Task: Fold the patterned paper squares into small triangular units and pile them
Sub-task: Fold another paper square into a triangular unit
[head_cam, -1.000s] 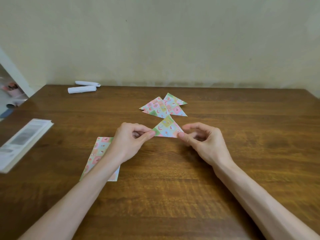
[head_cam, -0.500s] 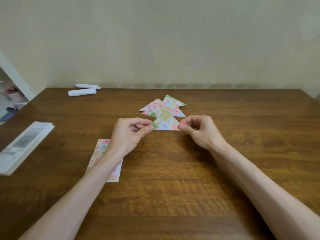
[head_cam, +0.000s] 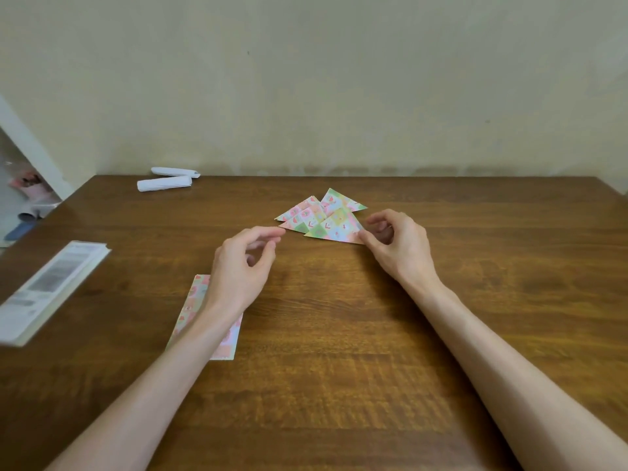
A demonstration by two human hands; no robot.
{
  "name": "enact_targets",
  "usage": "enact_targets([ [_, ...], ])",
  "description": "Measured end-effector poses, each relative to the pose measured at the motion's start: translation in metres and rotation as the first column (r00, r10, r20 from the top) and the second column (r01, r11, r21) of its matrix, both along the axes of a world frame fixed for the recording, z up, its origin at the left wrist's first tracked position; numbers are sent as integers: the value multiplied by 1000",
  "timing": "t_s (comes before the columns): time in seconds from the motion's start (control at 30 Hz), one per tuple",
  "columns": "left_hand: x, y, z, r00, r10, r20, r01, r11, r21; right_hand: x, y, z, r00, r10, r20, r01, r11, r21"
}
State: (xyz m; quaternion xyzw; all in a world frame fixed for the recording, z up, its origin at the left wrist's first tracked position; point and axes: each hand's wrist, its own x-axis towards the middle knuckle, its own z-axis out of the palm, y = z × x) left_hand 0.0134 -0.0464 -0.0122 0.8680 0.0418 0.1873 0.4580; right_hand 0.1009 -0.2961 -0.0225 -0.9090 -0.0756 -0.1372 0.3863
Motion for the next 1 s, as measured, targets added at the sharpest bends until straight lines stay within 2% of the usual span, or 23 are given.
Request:
enact_targets([
  [0.13,-2,3,6,999,-27,20,27,999,-28,-7,10,-6,997,50,65,-46,997,-59],
  [0.27,-6,6,10,993,-77,93,85,993,-81,-24,34,-1,978,175,112,-160,979,-124],
  [0.4,-9,21,17,989,-93,118,107,988,-115,-50,64,12,954,294,53,-289,953,-96],
  [0.53,-12,47,25,992,-63,105,69,996,-51,-67,93,20,912,410,-29,-411,910,-48],
  [0.6,-13,58,25,995,-32,90,32,999,-5,-69,108,18,876,478,-67,-483,871,-88],
  [0.67,-13,64,24,997,-18,74,17,1000,14,-68,122,12,845,526,-99,-534,821,-203],
  [0.73,-13,65,23,998,-27,65,25,999,34,-69,133,6,843,524,-121,-534,788,-308],
  [0.83,-12,65,22,997,-64,47,60,996,73,-71,140,-3,858,509,-76,-498,784,-370],
  [1.0,-11,64,22,993,-118,28,115,988,103,-73,141,-4,857,507,-93,-508,798,-325],
])
